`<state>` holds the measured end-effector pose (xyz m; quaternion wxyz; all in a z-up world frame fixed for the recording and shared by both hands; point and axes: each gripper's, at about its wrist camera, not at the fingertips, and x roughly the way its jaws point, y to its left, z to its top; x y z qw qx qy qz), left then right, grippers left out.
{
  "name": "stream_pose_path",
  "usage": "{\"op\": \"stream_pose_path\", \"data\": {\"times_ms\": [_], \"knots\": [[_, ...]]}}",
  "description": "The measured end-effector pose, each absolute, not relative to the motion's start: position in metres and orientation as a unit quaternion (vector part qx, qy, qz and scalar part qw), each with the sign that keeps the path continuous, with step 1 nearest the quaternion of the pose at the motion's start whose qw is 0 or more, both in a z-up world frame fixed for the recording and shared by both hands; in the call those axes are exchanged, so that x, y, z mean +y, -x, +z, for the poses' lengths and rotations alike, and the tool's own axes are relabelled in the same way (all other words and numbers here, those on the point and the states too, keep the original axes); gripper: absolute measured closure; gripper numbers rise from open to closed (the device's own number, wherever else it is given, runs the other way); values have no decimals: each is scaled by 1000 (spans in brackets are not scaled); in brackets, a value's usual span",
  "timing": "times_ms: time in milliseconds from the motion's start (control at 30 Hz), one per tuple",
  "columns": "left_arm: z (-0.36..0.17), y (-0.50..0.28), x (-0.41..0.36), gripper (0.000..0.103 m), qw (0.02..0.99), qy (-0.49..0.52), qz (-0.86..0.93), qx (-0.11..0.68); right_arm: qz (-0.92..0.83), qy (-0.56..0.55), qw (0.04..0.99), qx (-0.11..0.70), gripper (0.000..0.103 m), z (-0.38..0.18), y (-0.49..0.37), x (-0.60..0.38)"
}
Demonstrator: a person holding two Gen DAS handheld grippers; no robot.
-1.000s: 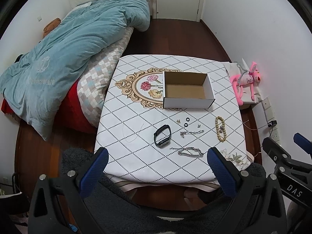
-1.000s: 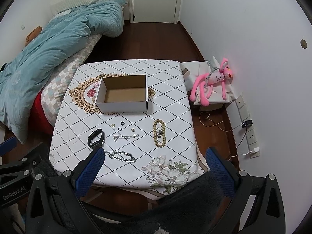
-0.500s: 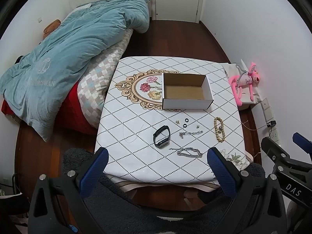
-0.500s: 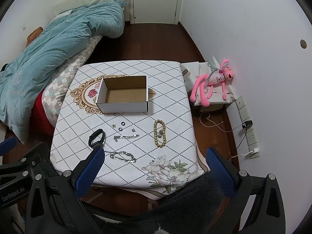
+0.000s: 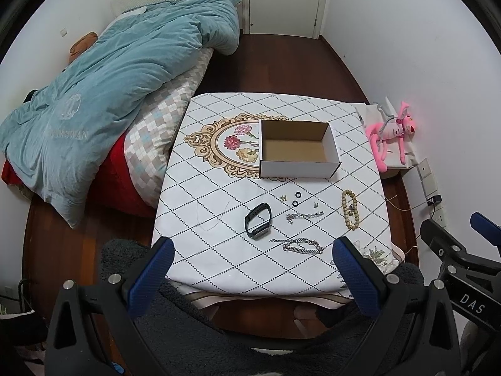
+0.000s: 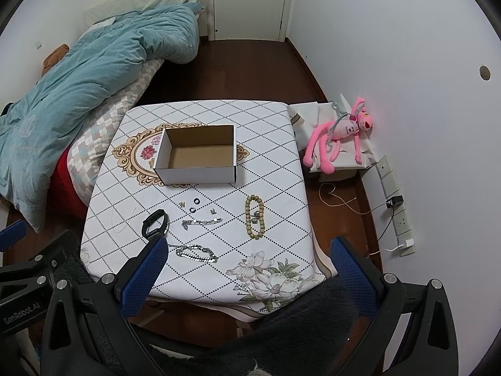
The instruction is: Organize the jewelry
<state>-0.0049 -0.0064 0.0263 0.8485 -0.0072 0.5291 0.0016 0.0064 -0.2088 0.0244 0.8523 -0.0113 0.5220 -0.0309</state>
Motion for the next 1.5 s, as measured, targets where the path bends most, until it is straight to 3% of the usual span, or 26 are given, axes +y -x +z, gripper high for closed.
{"op": "stream_pose_path", "data": {"times_ms": [567,900,1067,1133,1233,1500], "knots": [[14,-5,-10,0,847,4,5,531,-42,4,853,521,0,22,-11,-217],[-74,-63,-4,0,827,-49,43,558,-80,-18,814,575,0,-71,-60,-250],[-126,-85,1,4,802,-42,28,595,-97,-32,790,605,11,-130,-82,-271],[-143,-91,1,16,791,-41,23,610,-103,-40,779,617,16,-154,-89,-279],[-168,-99,5,26,770,-20,11,638,-100,-70,761,638,25,-191,-98,-293],[-204,-108,9,27,746,18,-12,666,-75,-113,737,662,35,-254,-107,-294]]}}
